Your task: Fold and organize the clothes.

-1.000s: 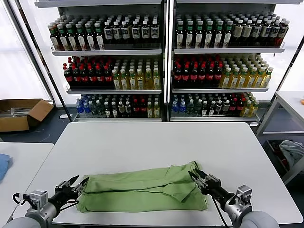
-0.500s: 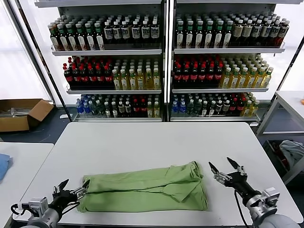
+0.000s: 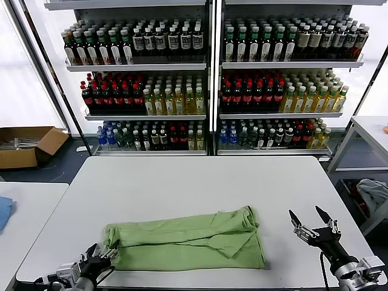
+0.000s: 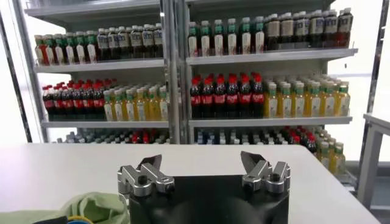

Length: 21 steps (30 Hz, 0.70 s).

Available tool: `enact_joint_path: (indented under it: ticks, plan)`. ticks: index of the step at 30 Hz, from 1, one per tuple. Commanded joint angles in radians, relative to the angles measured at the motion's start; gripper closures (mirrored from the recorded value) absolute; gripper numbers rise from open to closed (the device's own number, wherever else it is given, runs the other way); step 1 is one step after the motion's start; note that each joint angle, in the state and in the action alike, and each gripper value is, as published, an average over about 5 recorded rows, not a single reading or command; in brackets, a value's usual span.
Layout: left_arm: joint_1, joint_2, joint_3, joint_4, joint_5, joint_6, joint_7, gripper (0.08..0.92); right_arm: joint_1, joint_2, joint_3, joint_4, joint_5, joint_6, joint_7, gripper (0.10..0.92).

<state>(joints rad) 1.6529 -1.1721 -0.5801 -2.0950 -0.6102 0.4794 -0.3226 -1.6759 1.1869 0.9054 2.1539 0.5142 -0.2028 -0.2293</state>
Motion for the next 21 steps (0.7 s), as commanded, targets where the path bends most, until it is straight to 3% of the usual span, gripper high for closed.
enact_joint_path:
  ticks: [1, 10, 18, 21]
  plan:
    - [0.003, -0.053, 0.047, 0.024, 0.014, 0.002, -0.042, 0.388, -0.038, 0.010, 0.040, 0.062, 0.001, 0.012, 0.002, 0.203]
    - [-0.015, -0.039, 0.035, 0.020, -0.011, -0.017, -0.023, 0.656, 0.000, -0.004, 0.021, 0.041, 0.008, 0.003, 0.011, 0.203]
    - [-0.070, 0.077, -0.117, 0.037, -0.073, -0.050, 0.065, 0.879, 0.010, -0.010, 0.009, 0.051, 0.015, 0.003, 0.015, 0.203]
    - [-0.084, 0.131, -0.222, 0.054, -0.104, -0.054, 0.105, 0.908, 0.020, -0.010, -0.001, 0.051, 0.014, 0.002, 0.015, 0.203]
